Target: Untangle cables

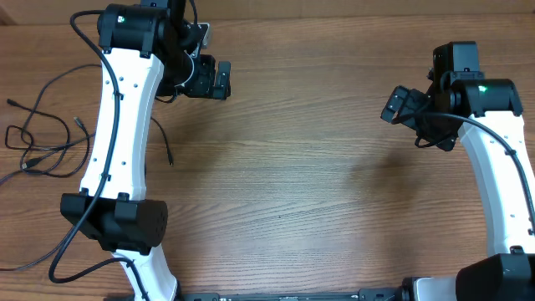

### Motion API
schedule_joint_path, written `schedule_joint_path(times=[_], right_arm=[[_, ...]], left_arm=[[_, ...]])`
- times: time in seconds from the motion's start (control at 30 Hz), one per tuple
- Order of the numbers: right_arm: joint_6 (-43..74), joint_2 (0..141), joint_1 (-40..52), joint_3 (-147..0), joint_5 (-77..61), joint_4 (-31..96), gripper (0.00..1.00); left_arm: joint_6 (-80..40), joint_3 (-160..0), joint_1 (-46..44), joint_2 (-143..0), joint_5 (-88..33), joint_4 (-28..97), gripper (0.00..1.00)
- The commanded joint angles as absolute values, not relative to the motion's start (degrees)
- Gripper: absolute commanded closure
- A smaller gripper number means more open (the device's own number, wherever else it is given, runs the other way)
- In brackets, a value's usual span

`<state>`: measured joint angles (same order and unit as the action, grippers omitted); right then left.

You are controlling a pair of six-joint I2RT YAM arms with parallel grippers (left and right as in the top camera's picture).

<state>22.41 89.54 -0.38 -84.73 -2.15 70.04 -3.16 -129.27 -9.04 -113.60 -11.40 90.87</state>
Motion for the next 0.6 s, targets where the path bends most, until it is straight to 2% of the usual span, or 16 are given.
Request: schedule_joint_path(times=[0.0,0.2,0.43,0.57], right_arm=[[22.04,89.49,-0.6,-84.42,-2.26,69.71,0.0],[22.04,89.49,-0.6,-84.42,-2.26,69.71,0.0],[22.04,89.49,-0.6,-84.42,-2.26,69.73,0.0],[22.04,89.49,-0.6,-84.42,-2.26,69.71,0.0]], left_arm=[[-3.01,-129.49,-9.85,-113.71,-12.1,91.31,0.0],[-2.92,-129.49,-12.01,-112.88,-8.54,88.31,0.0],[0.47,-128.86,-19.44,-105.54,-7.77,76.82,0.01],[2.66,-122.74,-23.53,-100.68,-3.55,71.55,0.0]])
